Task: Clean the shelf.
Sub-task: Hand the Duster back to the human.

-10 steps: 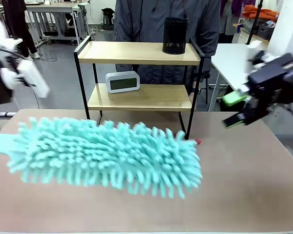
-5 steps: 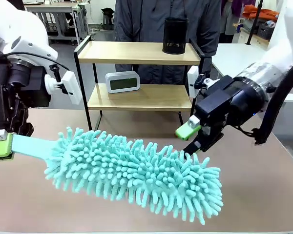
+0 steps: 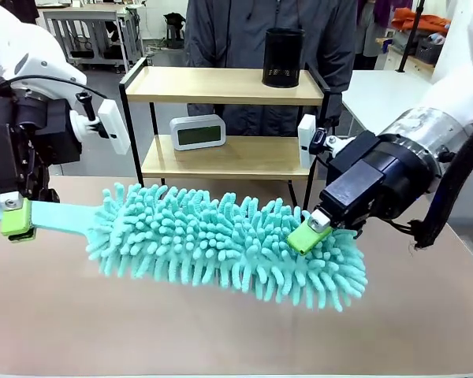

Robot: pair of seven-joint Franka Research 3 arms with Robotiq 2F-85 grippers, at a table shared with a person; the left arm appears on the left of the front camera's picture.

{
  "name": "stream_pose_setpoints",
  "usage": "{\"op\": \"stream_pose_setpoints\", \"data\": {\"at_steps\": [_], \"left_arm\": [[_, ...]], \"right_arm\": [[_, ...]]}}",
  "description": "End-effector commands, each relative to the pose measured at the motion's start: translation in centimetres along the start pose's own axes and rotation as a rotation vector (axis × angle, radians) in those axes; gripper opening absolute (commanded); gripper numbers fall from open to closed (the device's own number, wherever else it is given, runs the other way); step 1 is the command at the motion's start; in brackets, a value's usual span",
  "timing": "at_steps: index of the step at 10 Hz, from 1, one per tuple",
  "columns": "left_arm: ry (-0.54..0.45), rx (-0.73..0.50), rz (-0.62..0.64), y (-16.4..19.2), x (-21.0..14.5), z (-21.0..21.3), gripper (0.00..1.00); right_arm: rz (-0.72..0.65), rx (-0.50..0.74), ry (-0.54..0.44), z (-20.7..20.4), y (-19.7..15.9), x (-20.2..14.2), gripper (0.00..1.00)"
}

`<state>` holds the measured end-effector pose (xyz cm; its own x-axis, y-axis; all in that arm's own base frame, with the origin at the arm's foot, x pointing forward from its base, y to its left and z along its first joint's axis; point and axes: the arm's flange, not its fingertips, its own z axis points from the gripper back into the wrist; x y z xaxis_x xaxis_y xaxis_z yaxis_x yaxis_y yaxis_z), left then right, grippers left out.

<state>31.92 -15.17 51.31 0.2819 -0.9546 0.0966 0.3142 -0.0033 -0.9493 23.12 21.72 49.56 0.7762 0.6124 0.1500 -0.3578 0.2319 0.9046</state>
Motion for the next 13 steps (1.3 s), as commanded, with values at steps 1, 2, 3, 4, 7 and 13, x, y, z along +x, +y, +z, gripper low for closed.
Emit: {"op": "stream_pose_setpoints", "data": {"at_steps": [1, 2, 3, 4, 7, 13], "left_arm": [[0.001, -0.027, -0.012, -0.60, 0.07, 0.61, 0.12], [0.019, -0.026, -0.009, -0.53, 0.10, 0.30, 0.12], [0.022, -0.024, -0.007, -0.49, 0.13, 0.16, 0.12], [0.033, -0.030, -0.007, -0.46, 0.11, 0.12, 0.12], [0.038, -0.028, -0.006, -0.43, 0.01, 0.16, 0.12], [0.030, -0.028, -0.003, -0.30, -0.01, 0.28, 0.12]], "right_arm": [[0.037, 0.019, -0.022, -0.49, -0.42, -0.45, 1.00], [0.042, 0.019, -0.023, -0.49, -0.41, -0.47, 1.00], [0.048, 0.025, -0.019, -0.46, -0.43, -0.48, 1.00], [0.066, 0.031, -0.008, -0.46, -0.50, -0.58, 0.89], [0.068, 0.037, 0.026, -0.46, -0.52, -0.76, 0.00], [0.054, 0.044, 0.044, -0.37, -0.64, -0.71, 0.00]]}}
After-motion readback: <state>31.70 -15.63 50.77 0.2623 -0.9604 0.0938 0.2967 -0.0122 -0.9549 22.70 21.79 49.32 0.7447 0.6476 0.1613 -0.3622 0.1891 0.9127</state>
